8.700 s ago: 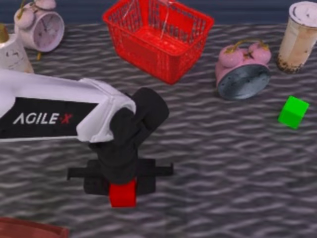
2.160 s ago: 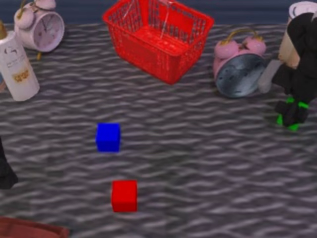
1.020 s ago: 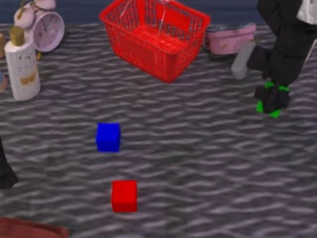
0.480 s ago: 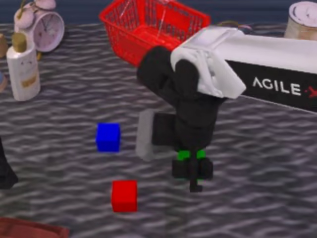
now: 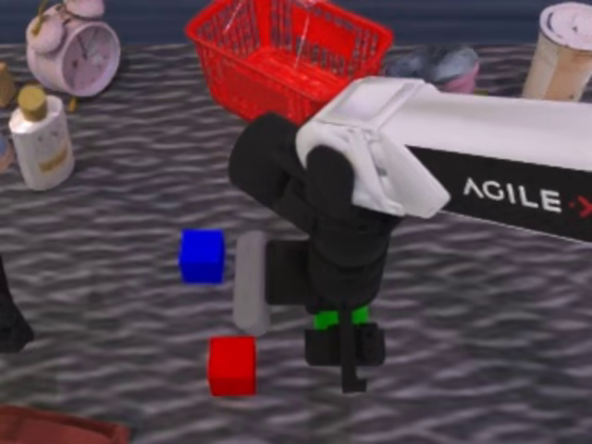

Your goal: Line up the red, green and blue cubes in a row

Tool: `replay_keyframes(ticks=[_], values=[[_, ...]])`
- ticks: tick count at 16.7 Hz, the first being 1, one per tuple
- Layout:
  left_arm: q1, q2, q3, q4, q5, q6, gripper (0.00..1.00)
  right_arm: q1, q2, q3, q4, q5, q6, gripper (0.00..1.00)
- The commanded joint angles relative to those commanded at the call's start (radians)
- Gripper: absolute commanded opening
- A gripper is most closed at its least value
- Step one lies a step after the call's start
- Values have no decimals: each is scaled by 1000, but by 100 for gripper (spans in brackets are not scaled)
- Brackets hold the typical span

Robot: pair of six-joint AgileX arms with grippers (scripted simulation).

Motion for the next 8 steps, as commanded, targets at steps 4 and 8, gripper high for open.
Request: replay_keyframes(ticks=[4, 8], values=[[0, 0, 0, 0, 0, 0, 100, 2, 32, -72, 113, 1, 2, 0], [0, 0, 0, 0, 0, 0, 100, 4, 76, -159, 242, 2, 4, 0]])
